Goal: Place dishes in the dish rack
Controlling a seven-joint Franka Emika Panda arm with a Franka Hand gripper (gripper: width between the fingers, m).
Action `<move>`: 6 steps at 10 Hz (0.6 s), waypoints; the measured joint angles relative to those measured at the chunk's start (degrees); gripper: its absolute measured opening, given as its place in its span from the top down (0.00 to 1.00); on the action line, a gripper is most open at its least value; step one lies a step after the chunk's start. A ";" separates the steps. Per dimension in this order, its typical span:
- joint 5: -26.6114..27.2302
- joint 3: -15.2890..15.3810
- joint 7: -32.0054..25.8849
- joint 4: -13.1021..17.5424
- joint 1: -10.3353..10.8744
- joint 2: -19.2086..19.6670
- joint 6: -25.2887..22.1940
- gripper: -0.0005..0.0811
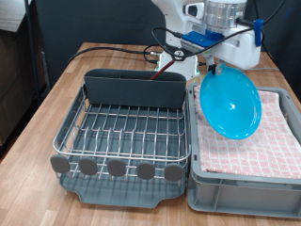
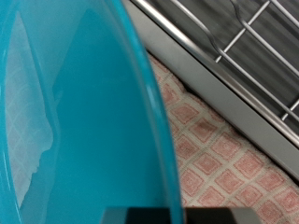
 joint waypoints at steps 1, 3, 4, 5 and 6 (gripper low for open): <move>0.19 0.00 -0.01 0.00 0.00 0.12 0.05 0.96; -2.84 0.06 -0.05 0.72 0.00 0.03 -3.66 0.96; -5.49 0.09 -0.36 1.69 -0.01 -0.29 -6.32 0.96; -8.26 0.09 -1.84 2.59 -0.01 -0.75 -8.12 0.96; -10.43 0.02 -4.37 3.48 -0.03 -1.16 -9.37 0.96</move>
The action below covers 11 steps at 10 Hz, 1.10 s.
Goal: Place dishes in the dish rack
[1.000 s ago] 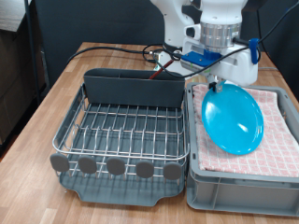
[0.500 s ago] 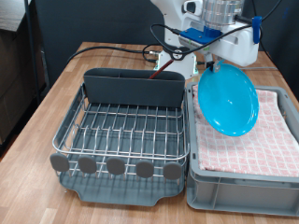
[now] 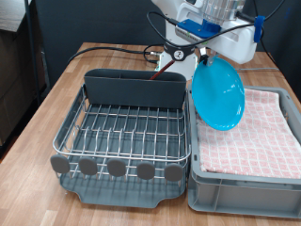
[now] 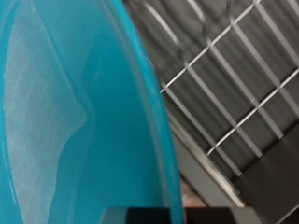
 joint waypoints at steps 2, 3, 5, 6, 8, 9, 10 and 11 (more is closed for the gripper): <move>-3.69 -1.00 -7.51 1.79 -0.36 -0.62 -1.94 0.96; -5.37 -2.08 -12.76 2.43 -0.75 -1.04 -2.75 0.96; -6.97 -4.70 -24.24 3.90 -1.70 -1.55 -4.83 0.96; -7.06 -5.21 -28.54 4.33 -1.86 -1.61 -5.31 0.96; -7.49 -5.35 -27.47 4.14 -1.92 -1.49 -4.03 0.96; -8.16 -6.03 -28.83 4.00 -2.16 -1.50 -2.74 0.96; -8.90 -7.13 -30.83 3.97 -2.65 -1.58 -1.98 0.96; -9.99 -8.27 -33.22 3.97 -3.32 -1.71 -1.52 0.96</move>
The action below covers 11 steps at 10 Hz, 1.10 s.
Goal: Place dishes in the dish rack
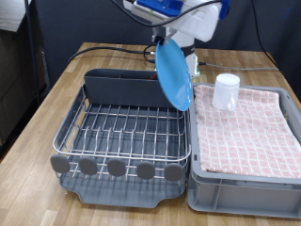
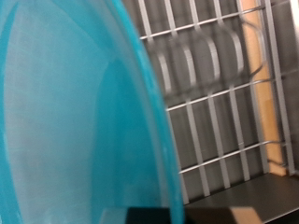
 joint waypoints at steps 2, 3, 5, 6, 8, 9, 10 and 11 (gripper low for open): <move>-3.01 -2.16 -4.32 0.01 -1.56 -0.13 0.15 0.96; -4.85 -3.34 -6.36 0.01 -2.48 -0.15 0.67 0.96; -8.18 -6.16 -12.27 0.02 -4.21 -0.16 3.98 0.96; -8.72 -7.68 -15.86 0.11 -4.89 -0.16 5.47 0.96; -8.70 -10.07 -23.59 0.25 -5.13 -0.13 8.46 0.96; -8.64 -9.99 -22.64 0.25 -5.13 -0.07 8.01 0.96; -8.95 -9.74 -22.39 0.46 -5.13 0.12 7.87 0.96; -10.01 -9.37 -22.39 1.24 -5.13 0.55 7.57 0.96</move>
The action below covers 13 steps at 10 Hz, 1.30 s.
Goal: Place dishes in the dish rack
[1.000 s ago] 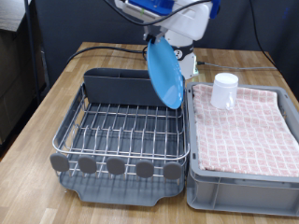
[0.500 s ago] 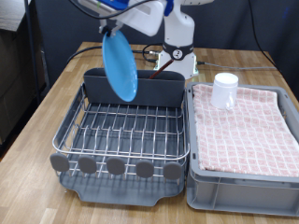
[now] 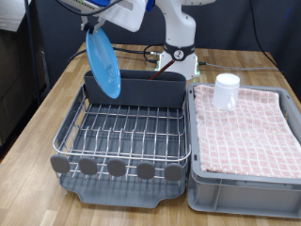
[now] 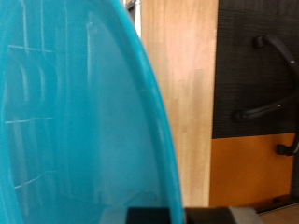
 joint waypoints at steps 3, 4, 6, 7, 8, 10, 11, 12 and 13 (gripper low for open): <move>-3.57 1.40 -0.01 3.47 0.04 2.32 -1.18 0.96; -4.66 1.71 -0.03 4.36 0.05 3.38 -1.19 0.96; -6.42 1.88 -0.04 5.46 0.05 5.62 -0.73 0.96; -6.91 1.81 -0.03 5.68 0.04 6.59 0.03 0.96; -7.05 1.61 0.00 5.69 0.01 7.51 1.11 0.97; -7.04 0.81 0.28 5.66 -0.05 9.75 3.73 0.97; -7.01 0.31 0.54 5.61 -0.06 11.03 5.02 0.97; -6.98 -0.18 0.73 5.58 -0.08 12.26 6.14 0.97; -6.94 -0.65 0.78 5.51 -0.12 13.36 7.11 0.97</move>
